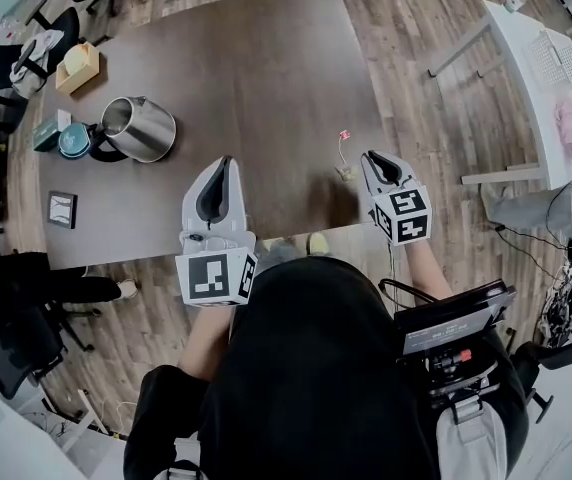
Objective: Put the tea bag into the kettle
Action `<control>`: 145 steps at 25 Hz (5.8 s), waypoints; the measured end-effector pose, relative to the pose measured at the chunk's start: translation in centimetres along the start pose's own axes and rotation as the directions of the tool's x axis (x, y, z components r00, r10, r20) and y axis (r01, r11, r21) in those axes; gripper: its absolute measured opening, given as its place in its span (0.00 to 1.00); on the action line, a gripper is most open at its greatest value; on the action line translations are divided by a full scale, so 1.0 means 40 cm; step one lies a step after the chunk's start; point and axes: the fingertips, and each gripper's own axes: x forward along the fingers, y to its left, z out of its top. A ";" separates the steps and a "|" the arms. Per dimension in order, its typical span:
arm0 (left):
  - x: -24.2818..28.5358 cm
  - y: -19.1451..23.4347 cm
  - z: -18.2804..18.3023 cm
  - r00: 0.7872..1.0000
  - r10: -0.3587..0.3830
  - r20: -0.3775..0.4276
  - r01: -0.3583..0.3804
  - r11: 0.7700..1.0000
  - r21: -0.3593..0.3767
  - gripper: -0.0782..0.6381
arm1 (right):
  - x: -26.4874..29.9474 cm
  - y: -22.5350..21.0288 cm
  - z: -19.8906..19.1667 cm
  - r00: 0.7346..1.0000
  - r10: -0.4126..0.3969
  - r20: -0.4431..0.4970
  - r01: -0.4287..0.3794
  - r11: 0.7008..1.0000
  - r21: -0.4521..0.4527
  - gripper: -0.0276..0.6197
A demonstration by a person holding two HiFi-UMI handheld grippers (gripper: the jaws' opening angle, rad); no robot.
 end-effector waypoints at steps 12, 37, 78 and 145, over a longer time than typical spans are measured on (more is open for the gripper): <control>0.007 0.018 -0.002 1.000 0.003 -0.004 -0.003 1.000 -0.007 0.11 | 0.047 -0.009 -0.110 0.993 -0.023 -0.113 0.021 1.000 -0.021 0.16; 0.020 0.037 -0.007 0.999 0.015 -0.030 -0.015 1.000 0.018 0.11 | 0.134 0.007 -0.294 0.958 -0.016 -0.286 0.006 0.999 -0.034 0.18; -0.006 0.046 -0.008 0.998 0.056 -0.031 -0.056 0.998 0.013 0.11 | 0.159 -0.006 -0.236 0.959 -0.049 -0.278 0.022 0.995 -0.100 0.06; -0.369 0.405 0.003 0.913 0.408 0.034 -0.406 0.913 -0.041 0.11 | 0.186 0.704 0.479 0.891 0.439 0.114 -0.365 0.842 -0.397 0.05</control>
